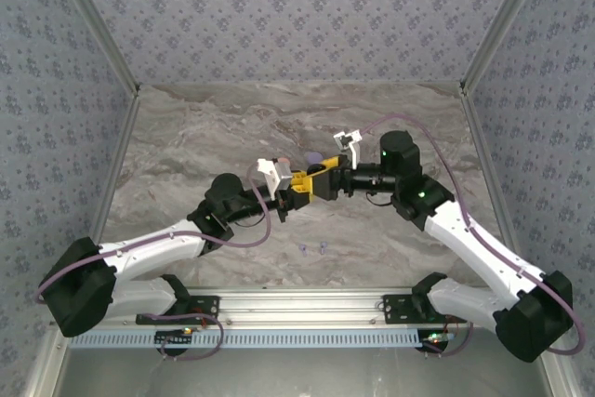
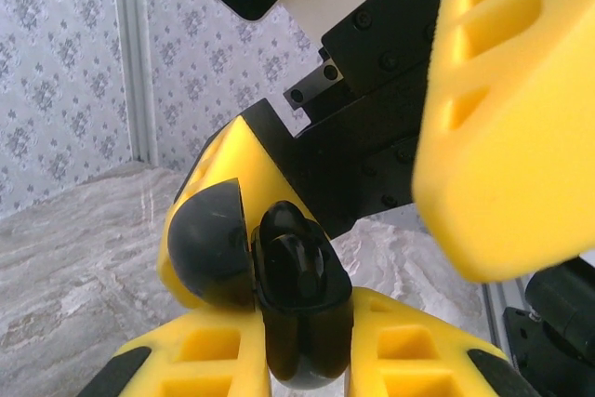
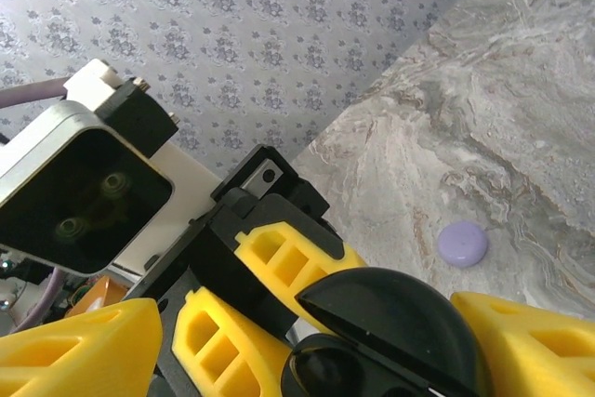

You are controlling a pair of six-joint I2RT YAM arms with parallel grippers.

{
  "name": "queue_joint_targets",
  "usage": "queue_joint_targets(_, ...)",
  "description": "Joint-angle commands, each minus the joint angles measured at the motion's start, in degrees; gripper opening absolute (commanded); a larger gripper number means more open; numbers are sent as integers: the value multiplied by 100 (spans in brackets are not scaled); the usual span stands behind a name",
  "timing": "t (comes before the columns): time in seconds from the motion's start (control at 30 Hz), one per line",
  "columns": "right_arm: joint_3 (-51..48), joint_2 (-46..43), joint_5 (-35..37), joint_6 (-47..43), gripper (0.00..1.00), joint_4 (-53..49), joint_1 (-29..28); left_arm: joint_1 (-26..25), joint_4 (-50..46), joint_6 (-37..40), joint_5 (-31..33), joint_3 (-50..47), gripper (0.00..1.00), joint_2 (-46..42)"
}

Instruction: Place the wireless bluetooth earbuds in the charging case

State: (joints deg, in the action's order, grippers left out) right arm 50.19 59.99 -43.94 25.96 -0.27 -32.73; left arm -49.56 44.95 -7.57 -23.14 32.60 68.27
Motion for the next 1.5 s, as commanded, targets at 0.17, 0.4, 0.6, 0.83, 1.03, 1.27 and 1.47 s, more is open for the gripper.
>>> queue_joint_targets(0.17, -163, -787, -55, -379, 83, 73, -73, 3, -107, -38, 110, 86, 7, 25)
queue_joint_targets(0.4, -273, -894, 63, -489, 83, 106, -77, 0, -117, -67, 98, 89, 6, 42)
queue_joint_targets(0.6, -238, -911, 148, -564, 83, -29, -77, 1, -127, -78, 107, 87, 6, 36)
queue_joint_targets(0.83, -7, -862, 978, -909, 87, -963, -82, 9, -338, -126, 427, 141, 6, 48)
queue_joint_targets(1.03, 217, -730, 2642, -955, 100, -1827, 191, 252, -747, -400, 594, 244, 5, 141)
queue_joint_targets(1.27, -549, -1281, 3970, -675, 100, -1641, 612, 1089, -1494, -1083, 138, 550, 5, 710)
queue_joint_targets(1.47, -1014, -1569, 3620, -327, 100, -1686, 1080, 1256, -2724, -1221, 42, 1530, 2, 1961)
